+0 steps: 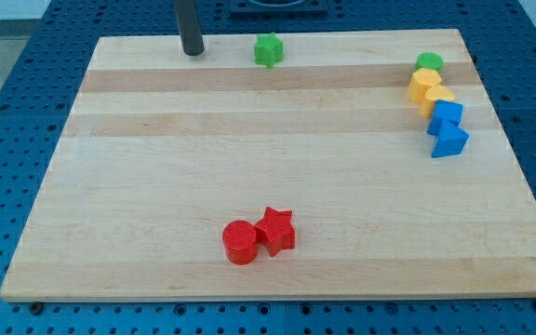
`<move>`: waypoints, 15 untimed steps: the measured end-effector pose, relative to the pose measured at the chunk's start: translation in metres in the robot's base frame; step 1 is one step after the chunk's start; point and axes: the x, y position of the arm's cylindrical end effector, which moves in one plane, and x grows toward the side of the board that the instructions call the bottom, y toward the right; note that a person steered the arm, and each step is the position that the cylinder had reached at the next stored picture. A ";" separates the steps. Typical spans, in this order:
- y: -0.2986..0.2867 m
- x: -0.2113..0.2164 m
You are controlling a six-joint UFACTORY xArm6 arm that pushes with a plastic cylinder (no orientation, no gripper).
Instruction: Move green star on the top of green circle
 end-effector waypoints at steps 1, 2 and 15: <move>0.010 0.009; 0.015 0.013; 0.280 -0.021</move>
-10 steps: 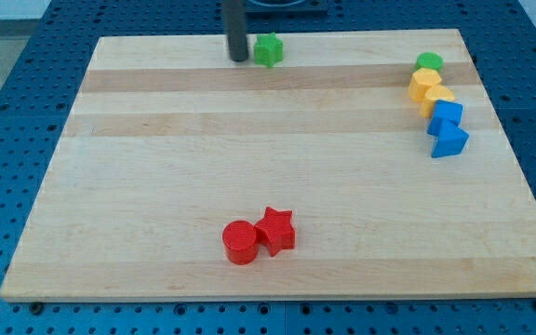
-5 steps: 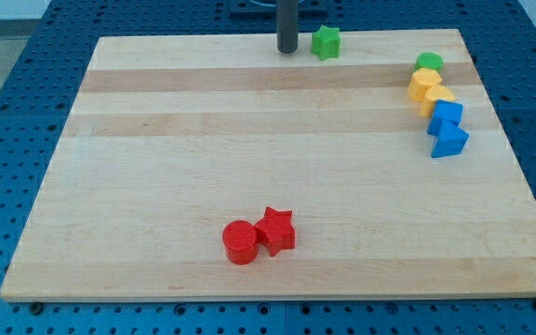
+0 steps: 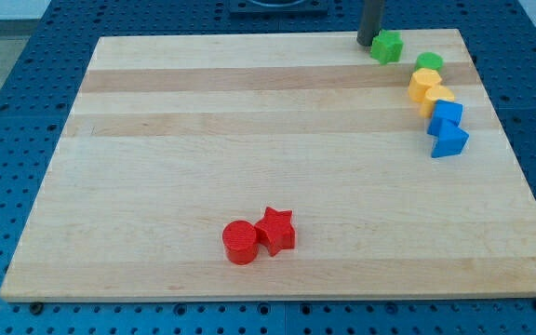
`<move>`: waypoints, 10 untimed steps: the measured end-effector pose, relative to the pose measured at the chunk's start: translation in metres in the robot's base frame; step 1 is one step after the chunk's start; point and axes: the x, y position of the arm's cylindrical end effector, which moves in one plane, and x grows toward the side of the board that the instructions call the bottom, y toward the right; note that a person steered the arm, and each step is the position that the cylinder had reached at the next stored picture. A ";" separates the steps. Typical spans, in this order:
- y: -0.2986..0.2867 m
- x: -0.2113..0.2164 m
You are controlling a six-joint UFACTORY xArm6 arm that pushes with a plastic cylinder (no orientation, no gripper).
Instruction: Move green star on the top of green circle
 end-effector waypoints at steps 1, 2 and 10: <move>0.007 0.000; 0.020 0.000; -0.008 0.026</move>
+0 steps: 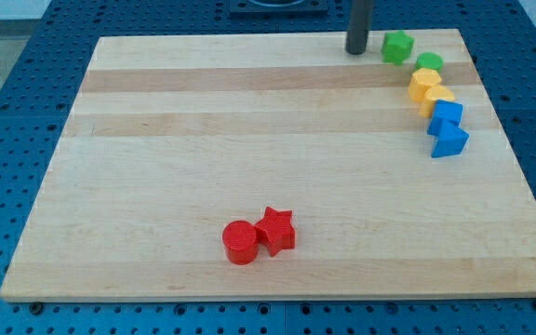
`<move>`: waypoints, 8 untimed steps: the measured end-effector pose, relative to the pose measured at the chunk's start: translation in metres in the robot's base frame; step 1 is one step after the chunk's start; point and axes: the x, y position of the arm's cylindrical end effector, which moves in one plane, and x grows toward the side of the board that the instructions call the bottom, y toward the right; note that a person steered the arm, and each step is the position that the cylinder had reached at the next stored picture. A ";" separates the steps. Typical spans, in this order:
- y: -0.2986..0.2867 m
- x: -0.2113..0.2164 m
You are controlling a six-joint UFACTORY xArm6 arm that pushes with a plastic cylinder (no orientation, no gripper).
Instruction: Move green star on the top of green circle
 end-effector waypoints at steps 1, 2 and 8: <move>0.030 0.000; 0.049 0.000; 0.080 -0.009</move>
